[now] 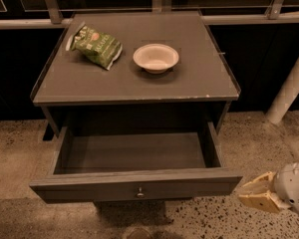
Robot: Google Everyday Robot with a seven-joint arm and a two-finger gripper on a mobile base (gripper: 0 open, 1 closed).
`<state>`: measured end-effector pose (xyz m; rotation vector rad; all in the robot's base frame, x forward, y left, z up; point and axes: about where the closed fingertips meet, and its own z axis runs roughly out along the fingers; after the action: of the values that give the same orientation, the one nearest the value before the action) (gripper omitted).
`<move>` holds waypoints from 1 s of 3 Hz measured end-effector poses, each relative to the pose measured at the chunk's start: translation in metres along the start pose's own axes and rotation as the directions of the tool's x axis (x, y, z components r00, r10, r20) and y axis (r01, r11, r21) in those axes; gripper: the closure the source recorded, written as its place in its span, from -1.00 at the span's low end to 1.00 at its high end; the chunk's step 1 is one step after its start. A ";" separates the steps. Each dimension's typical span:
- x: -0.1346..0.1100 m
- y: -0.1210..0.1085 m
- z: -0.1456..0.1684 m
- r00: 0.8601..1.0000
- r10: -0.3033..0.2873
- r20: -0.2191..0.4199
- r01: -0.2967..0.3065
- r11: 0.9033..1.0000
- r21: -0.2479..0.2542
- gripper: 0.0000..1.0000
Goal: Close top drawer
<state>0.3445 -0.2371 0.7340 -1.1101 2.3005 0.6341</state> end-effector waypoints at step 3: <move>0.034 -0.025 0.110 0.996 0.039 0.084 -0.028 0.992 -0.124 1.00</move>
Offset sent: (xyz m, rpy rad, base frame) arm 0.0091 0.0171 -0.1473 0.2082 0.0946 -0.0590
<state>0.3724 -0.2047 0.6243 -1.0794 2.2357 0.8301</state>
